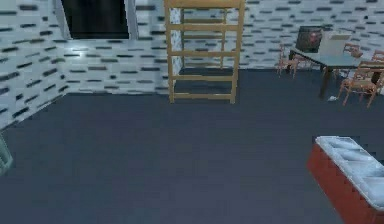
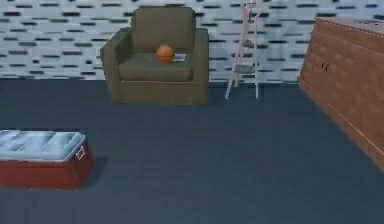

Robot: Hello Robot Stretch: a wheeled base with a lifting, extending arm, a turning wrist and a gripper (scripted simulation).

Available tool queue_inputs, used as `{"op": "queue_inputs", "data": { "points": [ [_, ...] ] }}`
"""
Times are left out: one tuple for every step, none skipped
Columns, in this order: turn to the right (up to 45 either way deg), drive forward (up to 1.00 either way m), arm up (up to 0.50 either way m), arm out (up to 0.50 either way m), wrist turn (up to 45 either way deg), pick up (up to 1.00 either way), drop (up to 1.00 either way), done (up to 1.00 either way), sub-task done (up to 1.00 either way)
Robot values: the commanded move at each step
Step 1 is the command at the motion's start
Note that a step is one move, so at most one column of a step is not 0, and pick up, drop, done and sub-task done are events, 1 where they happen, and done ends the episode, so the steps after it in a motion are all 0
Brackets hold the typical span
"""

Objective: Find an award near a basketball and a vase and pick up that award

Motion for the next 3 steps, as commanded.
{"op": "queue_inputs", "data": {
  "points": [
    [0.0, 0.65, 0.0, 0.0, 0.0, 0.0, 0.0, 0.0, 0.0],
    [-39.0, 0.0, 0.0, 0.0, 0.0, 0.0, 0.0, 0.0, 0.0],
    [0.0, 0.5, 0.0, 0.0, 0.0, 0.0, 0.0, 0.0, 0.0]
  ]
}}
